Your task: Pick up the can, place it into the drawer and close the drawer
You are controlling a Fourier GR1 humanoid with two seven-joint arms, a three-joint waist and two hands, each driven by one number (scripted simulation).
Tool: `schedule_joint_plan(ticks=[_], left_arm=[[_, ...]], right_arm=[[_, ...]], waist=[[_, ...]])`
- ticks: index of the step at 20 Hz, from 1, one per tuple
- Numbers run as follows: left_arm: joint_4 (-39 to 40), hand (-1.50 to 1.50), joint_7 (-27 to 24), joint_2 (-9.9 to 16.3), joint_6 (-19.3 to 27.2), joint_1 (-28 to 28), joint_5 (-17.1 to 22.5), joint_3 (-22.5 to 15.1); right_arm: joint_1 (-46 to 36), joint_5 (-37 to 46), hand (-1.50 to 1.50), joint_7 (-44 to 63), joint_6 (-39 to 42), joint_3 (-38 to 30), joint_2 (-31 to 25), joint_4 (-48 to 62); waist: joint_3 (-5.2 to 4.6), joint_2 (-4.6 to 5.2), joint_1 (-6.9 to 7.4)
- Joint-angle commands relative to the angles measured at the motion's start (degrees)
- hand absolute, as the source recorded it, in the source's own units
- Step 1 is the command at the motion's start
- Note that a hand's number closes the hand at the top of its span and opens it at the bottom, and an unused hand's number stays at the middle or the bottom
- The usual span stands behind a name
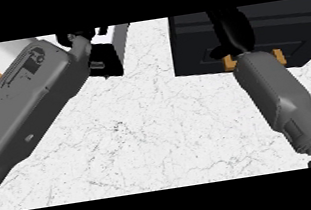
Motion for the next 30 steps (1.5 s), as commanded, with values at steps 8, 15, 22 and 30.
schedule_joint_plan(ticks=[8, 15, 22, 30], left_arm=[[-6.1, -1.50, 4.8, 3.4, 0.2, 0.2, -1.6, 0.1], [-7.1, -1.50, 3.9, 1.6, 0.1, 2.8, -2.1, 0.0], [-10.0, -1.50, 5.3, 3.1, 1.7, 2.8, -2.9, 0.0], [-12.8, -1.50, 6.8, 5.8, 0.7, 4.5, -2.9, 0.5]], right_arm=[[-9.1, 0.6, -1.50, 1.0, -4.7, -3.1, -3.9, 10.9], [-15.9, 0.4, -1.50, 2.6, -0.8, -4.1, -5.9, 13.5], [-17.6, -12.6, -1.50, -8.5, 7.0, -14.7, -0.8, 13.9], [-17.1, -23.7, -1.50, -14.8, 12.4, -25.7, -1.0, 14.3]], waist=[[0.55, 0.95, 1.56], [0.51, 1.53, 2.17], [0.75, 1.12, 2.48], [0.64, 1.35, 2.88]])
